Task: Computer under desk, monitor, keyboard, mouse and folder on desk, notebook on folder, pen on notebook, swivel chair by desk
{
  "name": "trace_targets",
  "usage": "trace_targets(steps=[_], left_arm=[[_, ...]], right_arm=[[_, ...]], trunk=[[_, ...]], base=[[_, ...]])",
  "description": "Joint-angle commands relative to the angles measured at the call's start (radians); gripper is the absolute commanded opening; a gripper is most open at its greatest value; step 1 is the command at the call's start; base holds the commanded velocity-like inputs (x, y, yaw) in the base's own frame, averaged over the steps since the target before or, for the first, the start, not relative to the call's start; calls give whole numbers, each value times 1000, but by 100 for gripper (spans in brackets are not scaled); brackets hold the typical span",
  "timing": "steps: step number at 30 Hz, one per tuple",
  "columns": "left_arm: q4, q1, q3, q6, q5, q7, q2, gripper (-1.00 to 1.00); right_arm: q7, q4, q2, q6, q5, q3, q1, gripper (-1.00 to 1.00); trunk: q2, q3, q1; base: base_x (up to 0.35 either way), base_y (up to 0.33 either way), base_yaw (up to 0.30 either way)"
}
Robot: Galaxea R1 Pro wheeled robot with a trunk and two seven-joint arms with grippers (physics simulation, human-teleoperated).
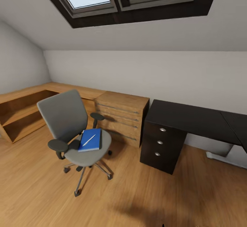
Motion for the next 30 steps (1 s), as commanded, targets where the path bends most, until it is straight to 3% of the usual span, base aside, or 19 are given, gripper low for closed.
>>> trace_targets(steps=[1,14,30], left_arm=[[0,-1,-7,-5,11,7,1,100],[0,-1,-7,-7,10,7,0,100],[0,-1,-7,-7,10,7,0,100]], right_arm=[[-3,1,1,-2,6,-5,-1,100],[-3,0,2,-2,9,-5,-1,100],[-2,1,2,-2,12,-2,-1,100]], trunk=[[-1,-1,0],[-1,-1,0],[-1,-1,0]], base=[[0,0,-297],[0,0,-274],[0,0,-26]])
